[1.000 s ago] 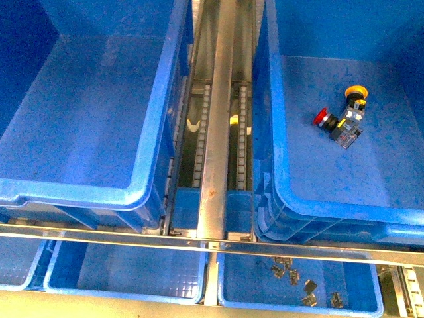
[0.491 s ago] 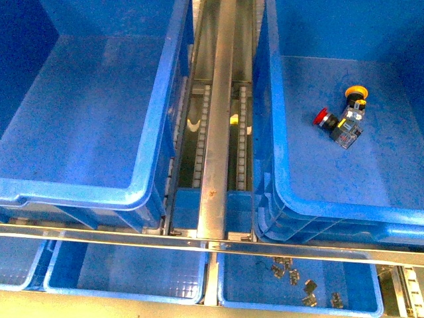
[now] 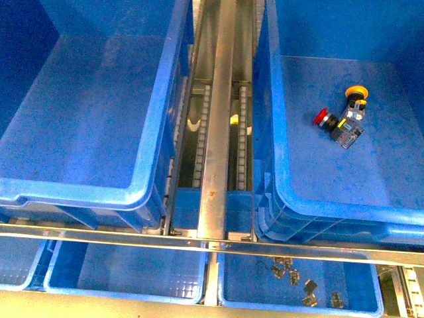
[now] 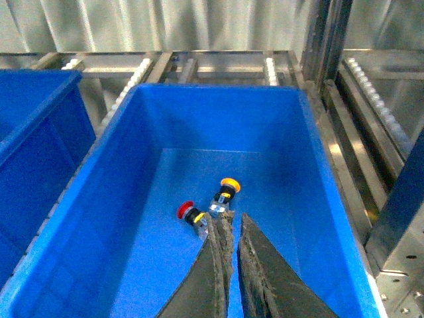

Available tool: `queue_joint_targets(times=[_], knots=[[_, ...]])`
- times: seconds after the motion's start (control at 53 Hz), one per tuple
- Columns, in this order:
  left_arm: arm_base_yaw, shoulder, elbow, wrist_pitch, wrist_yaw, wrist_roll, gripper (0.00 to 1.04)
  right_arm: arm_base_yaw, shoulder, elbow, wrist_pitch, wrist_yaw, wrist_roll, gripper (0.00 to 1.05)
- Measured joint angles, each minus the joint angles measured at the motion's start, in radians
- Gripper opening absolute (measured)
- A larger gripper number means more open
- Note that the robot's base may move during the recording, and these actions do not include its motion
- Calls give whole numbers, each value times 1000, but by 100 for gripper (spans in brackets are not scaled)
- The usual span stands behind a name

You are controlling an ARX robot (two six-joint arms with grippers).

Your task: Pick red and yellow buttons and place in box

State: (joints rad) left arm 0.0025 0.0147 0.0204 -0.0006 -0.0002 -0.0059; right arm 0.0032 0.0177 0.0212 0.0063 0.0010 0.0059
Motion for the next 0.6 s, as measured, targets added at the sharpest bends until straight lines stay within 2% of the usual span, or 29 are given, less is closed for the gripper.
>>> queue_joint_targets(times=[0.491,0.604], knots=[[0,0,0,0,0,0,97,0,-13,0,-5,0,-1,4],[0,0,0,0,0,0,97,0,-13,0,-5,0,-2,22]])
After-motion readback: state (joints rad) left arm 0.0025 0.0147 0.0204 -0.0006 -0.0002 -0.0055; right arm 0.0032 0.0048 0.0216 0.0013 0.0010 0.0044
